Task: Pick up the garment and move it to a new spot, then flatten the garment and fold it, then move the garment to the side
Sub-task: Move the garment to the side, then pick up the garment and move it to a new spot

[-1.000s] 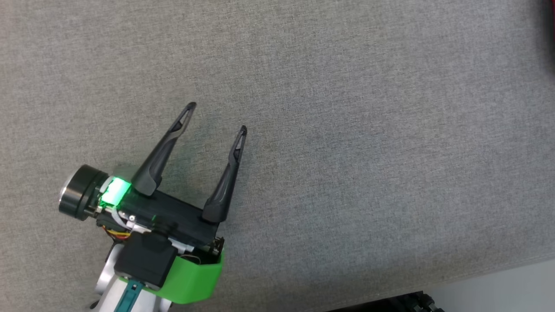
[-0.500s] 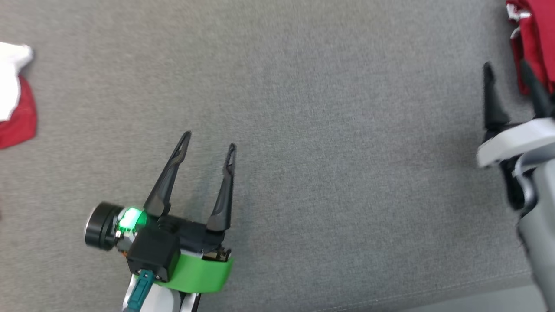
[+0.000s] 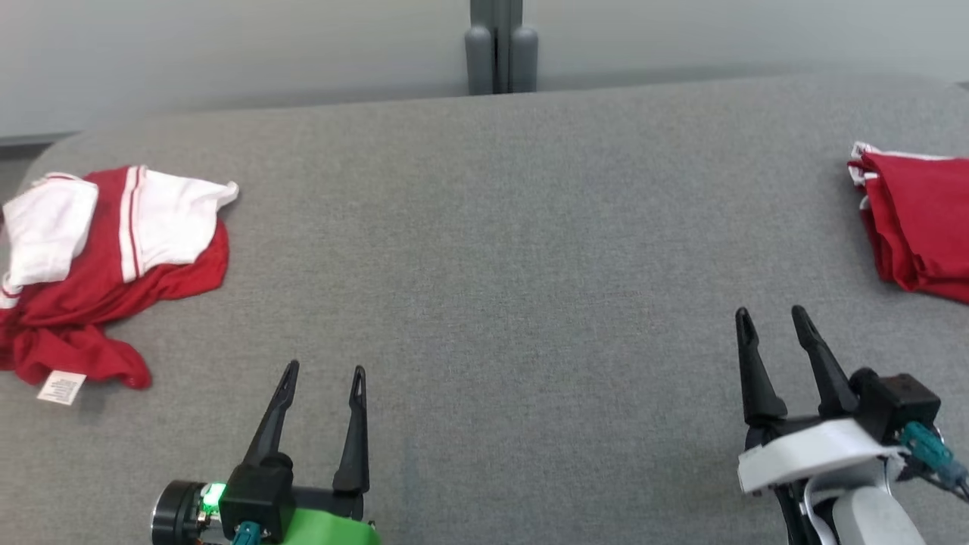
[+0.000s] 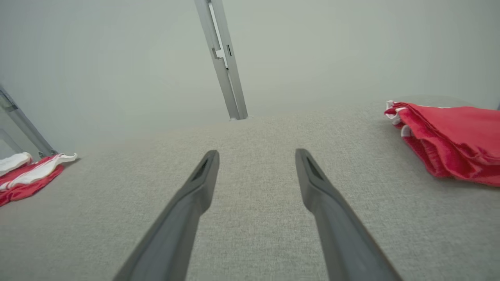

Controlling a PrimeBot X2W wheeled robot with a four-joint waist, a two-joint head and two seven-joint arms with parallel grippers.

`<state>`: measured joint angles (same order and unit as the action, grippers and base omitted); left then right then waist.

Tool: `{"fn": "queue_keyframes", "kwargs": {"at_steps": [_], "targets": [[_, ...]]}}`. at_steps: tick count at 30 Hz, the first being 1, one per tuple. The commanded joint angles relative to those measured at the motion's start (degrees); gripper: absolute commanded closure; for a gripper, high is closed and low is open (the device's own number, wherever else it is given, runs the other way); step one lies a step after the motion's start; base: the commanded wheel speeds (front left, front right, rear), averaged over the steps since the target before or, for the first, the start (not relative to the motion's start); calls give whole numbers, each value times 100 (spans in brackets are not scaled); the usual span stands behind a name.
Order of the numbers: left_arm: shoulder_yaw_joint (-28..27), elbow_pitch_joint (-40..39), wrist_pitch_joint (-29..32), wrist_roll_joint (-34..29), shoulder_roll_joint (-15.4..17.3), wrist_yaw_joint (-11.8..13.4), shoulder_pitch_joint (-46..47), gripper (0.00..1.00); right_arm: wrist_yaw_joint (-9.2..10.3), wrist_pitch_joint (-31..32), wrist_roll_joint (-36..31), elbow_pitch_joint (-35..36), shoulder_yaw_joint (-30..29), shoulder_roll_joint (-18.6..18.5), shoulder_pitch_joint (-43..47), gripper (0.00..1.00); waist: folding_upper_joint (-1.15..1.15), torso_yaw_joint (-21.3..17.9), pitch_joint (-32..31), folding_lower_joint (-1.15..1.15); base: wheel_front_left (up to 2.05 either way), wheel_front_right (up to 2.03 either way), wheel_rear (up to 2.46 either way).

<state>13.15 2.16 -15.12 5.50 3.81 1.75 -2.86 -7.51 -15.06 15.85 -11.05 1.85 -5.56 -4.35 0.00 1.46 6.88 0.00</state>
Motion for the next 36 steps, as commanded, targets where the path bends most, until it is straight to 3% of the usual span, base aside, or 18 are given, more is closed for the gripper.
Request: {"fn": "queue_keyframes", "kwargs": {"at_steps": [1, 5, 10, 36], "targets": [[-34, 34, -3, 21, -22, -9, -178, 0, 4, -15, -107, 242, -42, 76, 292, 0, 0, 544, -847, 0, 0, 0, 0], [-108, 37, -3, 76, -50, -10, -418, 0, 4, -15, -259, 774, -33, 178, 980, 0, 0, 590, -1050, 0, 0, 0, 0], [-209, 2, -3, 149, -74, -26, -657, 0, 4, -16, -363, 826, 18, 218, 1397, 0, 0, 543, -1206, 0, 0, 0, 0], [-215, 0, -3, 103, -87, -92, -874, 0, 4, -16, -330, 683, -43, 259, 1634, 0, 0, 452, -1405, 0, 0, 0, 0]]}}
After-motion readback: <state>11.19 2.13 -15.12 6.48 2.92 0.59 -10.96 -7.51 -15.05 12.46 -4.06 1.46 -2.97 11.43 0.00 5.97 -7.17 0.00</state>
